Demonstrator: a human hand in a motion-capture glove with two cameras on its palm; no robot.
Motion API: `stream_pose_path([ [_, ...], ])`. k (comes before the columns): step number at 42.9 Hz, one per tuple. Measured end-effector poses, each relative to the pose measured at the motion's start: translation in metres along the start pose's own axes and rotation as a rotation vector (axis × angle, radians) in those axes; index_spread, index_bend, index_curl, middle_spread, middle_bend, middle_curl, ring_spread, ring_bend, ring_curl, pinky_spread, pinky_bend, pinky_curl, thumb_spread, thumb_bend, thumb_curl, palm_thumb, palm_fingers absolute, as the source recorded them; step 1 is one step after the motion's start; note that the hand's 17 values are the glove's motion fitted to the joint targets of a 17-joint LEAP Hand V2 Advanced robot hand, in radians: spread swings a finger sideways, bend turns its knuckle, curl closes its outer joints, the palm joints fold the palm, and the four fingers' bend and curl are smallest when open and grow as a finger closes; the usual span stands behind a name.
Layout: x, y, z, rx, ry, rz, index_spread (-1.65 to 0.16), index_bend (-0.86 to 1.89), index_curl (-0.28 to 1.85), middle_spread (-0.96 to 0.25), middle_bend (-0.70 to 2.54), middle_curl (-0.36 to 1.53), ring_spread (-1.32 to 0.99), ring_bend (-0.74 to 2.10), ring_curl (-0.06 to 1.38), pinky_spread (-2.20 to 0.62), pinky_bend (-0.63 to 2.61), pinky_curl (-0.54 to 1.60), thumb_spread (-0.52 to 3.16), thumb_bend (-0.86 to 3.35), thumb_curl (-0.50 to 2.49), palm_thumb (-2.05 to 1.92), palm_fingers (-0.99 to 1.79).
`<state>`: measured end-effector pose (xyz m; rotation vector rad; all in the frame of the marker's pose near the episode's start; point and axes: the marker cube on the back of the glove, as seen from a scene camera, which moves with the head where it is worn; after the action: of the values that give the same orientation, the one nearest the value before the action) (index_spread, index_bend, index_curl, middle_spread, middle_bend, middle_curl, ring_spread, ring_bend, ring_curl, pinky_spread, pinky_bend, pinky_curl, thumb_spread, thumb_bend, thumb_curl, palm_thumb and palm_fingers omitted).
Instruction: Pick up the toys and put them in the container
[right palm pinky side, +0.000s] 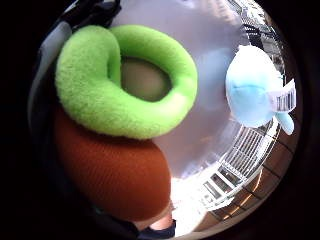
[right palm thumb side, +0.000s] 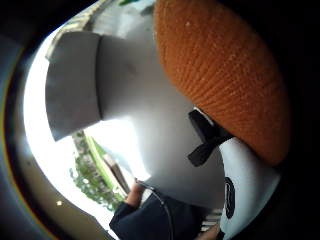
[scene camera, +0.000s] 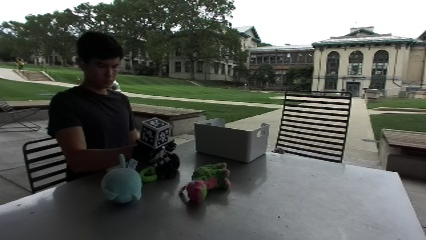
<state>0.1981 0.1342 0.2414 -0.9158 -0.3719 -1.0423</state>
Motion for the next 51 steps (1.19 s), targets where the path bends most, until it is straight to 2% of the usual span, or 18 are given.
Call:
stream_pose_path([
  [6,0.003,0.001,-0.012,0.059,0.03,-0.017,-0.15,0.45,0.34,-0.14,0.51,0.39,-0.34,0.76,0.32,-0.29,0.78,0.4,1.42,0.53,0.46,0.88,0.99],
  [8,0.005,0.0,-0.015,0.086,0.04,-0.021,-0.15,0.46,0.36,-0.14,0.5,0.39,-0.34,0.78,0.33,-0.31,0.78,0.4,1.43,0.55,0.48,0.9,1.01],
  [12,0.017,-0.008,-0.024,0.158,0.07,-0.042,-0.14,0.46,0.39,-0.12,0.7,0.45,-0.32,0.9,0.37,-0.37,0.66,0.38,1.49,0.64,0.53,0.99,1.29],
  [18,0.021,-0.018,-0.032,0.122,0.042,-0.03,-0.14,0.4,0.42,-0.09,0.82,0.48,-0.24,0.92,0.38,-0.39,0.67,0.38,1.48,0.67,0.58,1.02,1.23],
  [22,0.021,-0.024,-0.052,0.145,0.028,-0.008,-0.15,0.42,0.44,0.02,0.88,0.49,-0.15,0.98,0.39,-0.31,0.59,0.35,1.5,0.68,0.61,1.02,1.15],
  [25,0.013,-0.024,-0.075,0.169,0.005,0.006,-0.14,0.27,0.42,-0.06,0.96,0.52,-0.24,1.1,0.43,-0.39,0.64,0.37,1.38,0.55,0.61,0.88,1.28],
  [26,0.009,-0.023,-0.081,0.177,0.0,0.009,-0.16,0.21,0.41,-0.1,0.95,0.52,-0.27,1.13,0.43,-0.41,0.7,0.38,1.32,0.45,0.6,0.76,1.22],
  [27,0.006,-0.023,-0.088,0.185,-0.004,0.01,-0.16,0.23,0.43,-0.1,0.98,0.53,-0.27,1.13,0.43,-0.41,0.68,0.37,1.3,0.47,0.61,0.8,1.26],
  [31,-0.002,-0.03,-0.142,0.237,-0.013,0.004,-0.19,0.09,0.38,-0.18,0.97,0.54,-0.32,1.22,0.47,-0.44,0.78,0.4,1.17,0.34,0.63,0.65,1.14],
  [38,-0.014,-0.049,-0.238,0.342,-0.024,-0.021,-0.23,0.07,0.32,-0.25,1.02,0.57,-0.36,1.29,0.5,-0.46,0.85,0.43,1.03,0.28,0.7,0.61,1.08],
  [44,-0.075,-0.041,-0.29,0.396,-0.055,-0.058,-0.25,0.06,0.27,-0.28,1.04,0.59,-0.38,1.31,0.51,-0.47,0.89,0.43,0.94,0.25,0.76,0.61,1.04],
  [51,-0.176,-0.031,-0.327,0.478,-0.028,-0.186,-0.27,0.08,0.21,-0.32,1.04,0.61,-0.38,1.33,0.51,-0.47,0.91,0.44,0.86,0.23,0.82,0.61,1.03],
])
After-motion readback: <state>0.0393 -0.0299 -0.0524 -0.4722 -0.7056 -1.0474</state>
